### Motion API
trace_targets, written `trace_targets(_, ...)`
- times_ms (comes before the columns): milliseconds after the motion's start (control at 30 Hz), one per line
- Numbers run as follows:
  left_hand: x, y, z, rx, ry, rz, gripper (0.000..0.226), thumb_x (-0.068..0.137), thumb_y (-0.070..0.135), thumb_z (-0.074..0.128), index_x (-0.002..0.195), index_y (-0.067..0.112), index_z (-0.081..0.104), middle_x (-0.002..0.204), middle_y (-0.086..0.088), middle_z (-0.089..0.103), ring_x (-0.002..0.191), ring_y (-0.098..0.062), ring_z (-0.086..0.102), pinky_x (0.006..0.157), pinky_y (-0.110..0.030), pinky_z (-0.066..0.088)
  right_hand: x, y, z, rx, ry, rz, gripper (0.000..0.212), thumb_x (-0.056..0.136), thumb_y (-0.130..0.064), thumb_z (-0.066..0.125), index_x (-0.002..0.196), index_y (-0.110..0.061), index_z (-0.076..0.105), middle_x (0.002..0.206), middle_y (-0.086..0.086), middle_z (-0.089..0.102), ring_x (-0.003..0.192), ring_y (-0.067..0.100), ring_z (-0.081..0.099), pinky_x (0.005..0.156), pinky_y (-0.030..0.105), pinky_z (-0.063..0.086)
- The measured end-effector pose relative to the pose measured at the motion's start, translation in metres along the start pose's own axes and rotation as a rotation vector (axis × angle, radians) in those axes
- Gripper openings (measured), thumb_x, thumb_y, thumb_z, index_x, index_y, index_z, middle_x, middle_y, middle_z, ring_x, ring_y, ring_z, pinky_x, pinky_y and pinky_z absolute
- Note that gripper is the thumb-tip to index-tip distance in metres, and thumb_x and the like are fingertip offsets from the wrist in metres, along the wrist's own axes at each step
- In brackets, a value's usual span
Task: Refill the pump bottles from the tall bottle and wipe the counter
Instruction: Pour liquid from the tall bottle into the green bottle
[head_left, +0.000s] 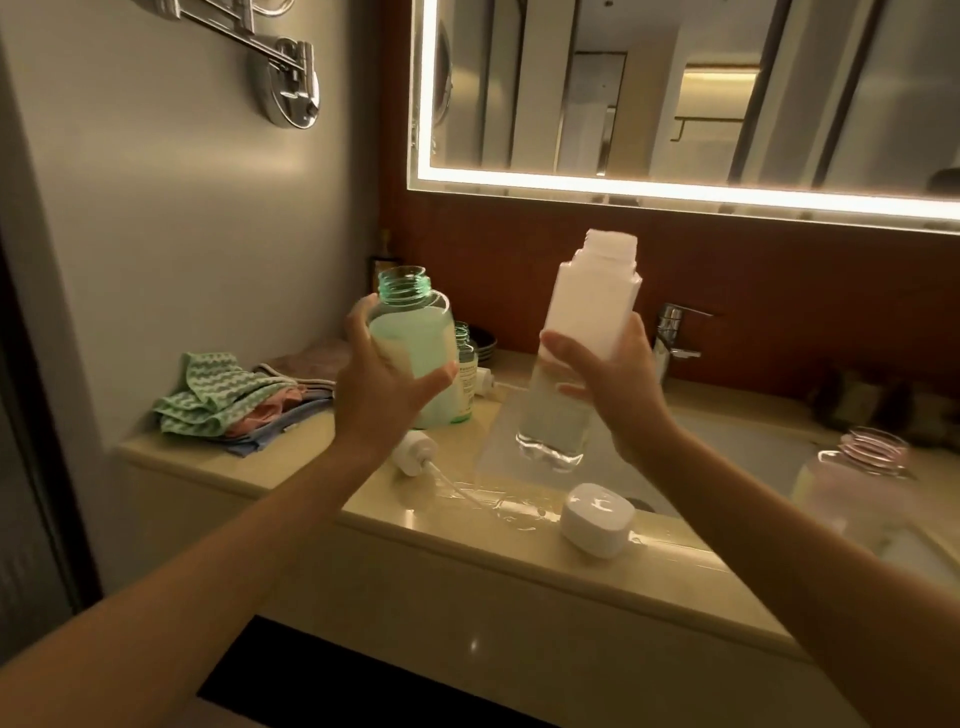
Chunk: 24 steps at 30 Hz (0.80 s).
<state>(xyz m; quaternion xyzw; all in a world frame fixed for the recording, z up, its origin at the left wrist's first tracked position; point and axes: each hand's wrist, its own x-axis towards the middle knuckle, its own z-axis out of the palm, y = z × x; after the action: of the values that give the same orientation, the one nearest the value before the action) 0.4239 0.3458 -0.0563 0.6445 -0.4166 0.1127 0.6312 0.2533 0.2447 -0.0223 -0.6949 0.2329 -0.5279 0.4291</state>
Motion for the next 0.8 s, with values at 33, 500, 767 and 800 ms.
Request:
trace_targets(33, -0.007, 0.008, 0.008, -0.025, -0.035, 0.005, 0.095, 0.065, 0.026, 0.08, 0.137, 0.021, 0.019, 0.131, -0.008, 0.044, 0.102, -0.018, 0.052, 0.078, -0.033, 0.049, 0.002, -0.004, -0.008, -0.005, 0.015, -0.01, 0.057, 0.074, -0.029, 0.073, 0.115, -0.026, 0.034, 0.115, 0.003, 0.051, 0.104, 0.02, 0.057, 0.073, 0.031, 0.056)
trace_targets(500, -0.077, 0.014, 0.081, 0.143, -0.243, -0.022, 0.093, 0.064, 0.039, 0.079, 0.135, 0.022, 0.022, 0.121, -0.012, 0.056, 0.094, -0.032, 0.06, 0.074, -0.036, 0.051, -0.013, 0.0, -0.073, -0.639, -0.012, -0.164, 0.072, 0.067, -0.035, 0.079, 0.12, -0.012, 0.038, 0.116, 0.007, 0.052, 0.097, 0.018, 0.049, 0.076, 0.031, 0.05)
trace_targets(767, -0.077, 0.001, 0.079, 0.204, -0.249, -0.048, 0.093, 0.065, 0.042, 0.078, 0.136, 0.024, 0.02, 0.128, -0.013, 0.052, 0.102, -0.031, 0.058, 0.08, -0.042, 0.053, -0.009, 0.011, -0.071, -0.917, -0.098, -0.255, 0.073, 0.067, -0.038, 0.078, 0.126, -0.017, 0.039, 0.117, 0.005, 0.054, 0.09, 0.013, 0.044, 0.067, 0.023, 0.039)
trace_targets(800, -0.077, 0.0, 0.08, 0.212, -0.244, -0.045, 0.093, 0.065, 0.043, 0.078, 0.136, 0.023, 0.021, 0.128, -0.013, 0.052, 0.102, -0.031, 0.058, 0.079, -0.042, 0.053, -0.008, 0.012, -0.07, -0.941, -0.103, -0.265, 0.073, 0.067, -0.038, 0.078, 0.126, -0.017, 0.039, 0.118, 0.005, 0.054, 0.09, 0.013, 0.044, 0.068, 0.024, 0.041)
